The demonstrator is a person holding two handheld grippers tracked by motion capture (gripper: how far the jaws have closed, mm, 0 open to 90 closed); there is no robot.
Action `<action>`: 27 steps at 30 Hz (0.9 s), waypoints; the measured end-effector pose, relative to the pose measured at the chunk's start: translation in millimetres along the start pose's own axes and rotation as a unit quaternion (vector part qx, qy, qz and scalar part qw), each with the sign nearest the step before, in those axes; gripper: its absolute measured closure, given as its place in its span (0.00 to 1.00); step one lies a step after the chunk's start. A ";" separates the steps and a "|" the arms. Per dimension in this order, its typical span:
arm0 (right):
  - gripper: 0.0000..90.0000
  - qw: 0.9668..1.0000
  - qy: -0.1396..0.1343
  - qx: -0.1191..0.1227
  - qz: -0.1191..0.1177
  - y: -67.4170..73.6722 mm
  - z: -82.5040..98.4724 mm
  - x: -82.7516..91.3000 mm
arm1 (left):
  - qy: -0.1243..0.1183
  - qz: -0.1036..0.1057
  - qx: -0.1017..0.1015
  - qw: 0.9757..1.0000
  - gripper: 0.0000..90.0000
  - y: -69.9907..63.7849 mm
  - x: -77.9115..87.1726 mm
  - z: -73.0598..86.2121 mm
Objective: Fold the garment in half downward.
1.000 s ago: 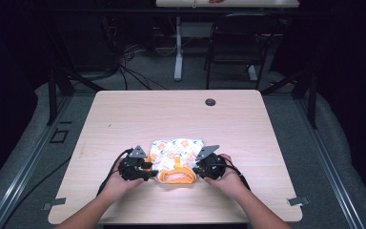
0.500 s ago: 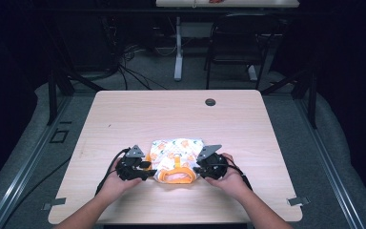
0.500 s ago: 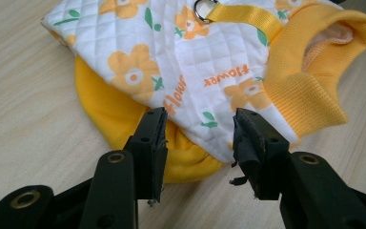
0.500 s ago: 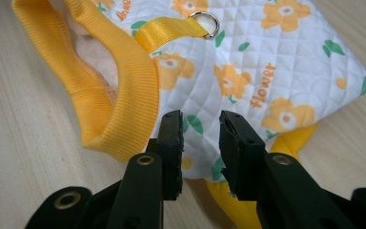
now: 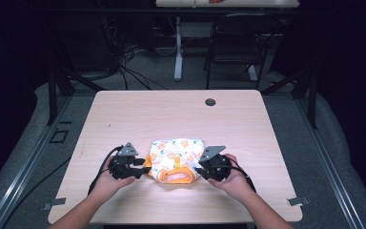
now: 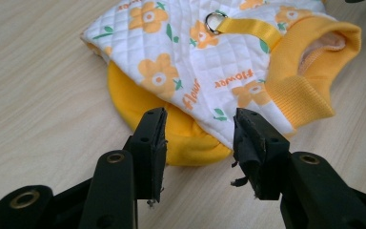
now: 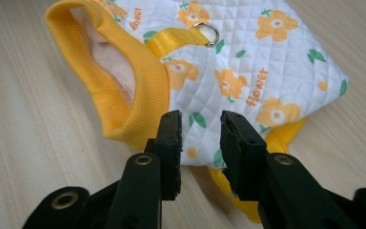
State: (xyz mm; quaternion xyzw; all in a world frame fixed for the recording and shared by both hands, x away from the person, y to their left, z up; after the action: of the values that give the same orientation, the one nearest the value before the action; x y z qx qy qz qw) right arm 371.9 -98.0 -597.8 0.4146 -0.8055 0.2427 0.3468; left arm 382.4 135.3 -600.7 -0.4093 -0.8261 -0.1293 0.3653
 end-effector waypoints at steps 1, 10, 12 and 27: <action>0.76 1.000 -0.001 0.001 0.001 0.6 0.1 1.4 | 0.000 0.000 0.000 1.000 0.61 0.0 0.0 0.0; 0.76 1.000 0.006 0.000 0.002 6.6 10.8 9.7 | -0.007 -0.012 0.006 1.000 0.61 3.0 14.9 12.5; 0.76 1.000 0.009 0.000 0.002 7.4 14.9 12.0 | -0.008 -0.017 0.006 1.000 0.61 3.2 17.9 15.7; 0.75 1.000 -0.002 -0.015 0.027 17.6 42.5 31.3 | -0.031 -0.018 0.039 0.999 0.60 -0.7 33.0 44.5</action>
State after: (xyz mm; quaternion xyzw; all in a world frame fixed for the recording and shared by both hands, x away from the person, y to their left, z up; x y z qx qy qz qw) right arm 329.0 -133.1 -603.1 0.3880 -0.8205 0.2391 0.3451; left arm 346.6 176.9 -608.3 -0.3836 -0.8488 -0.0907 0.3524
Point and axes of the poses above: each handheld gripper's, and its own axes: x roughly backward along the jaws, z roughly out of its underside, y roughly to its left, the point moved 9 cm from there along -x, roughly forward along the jaws
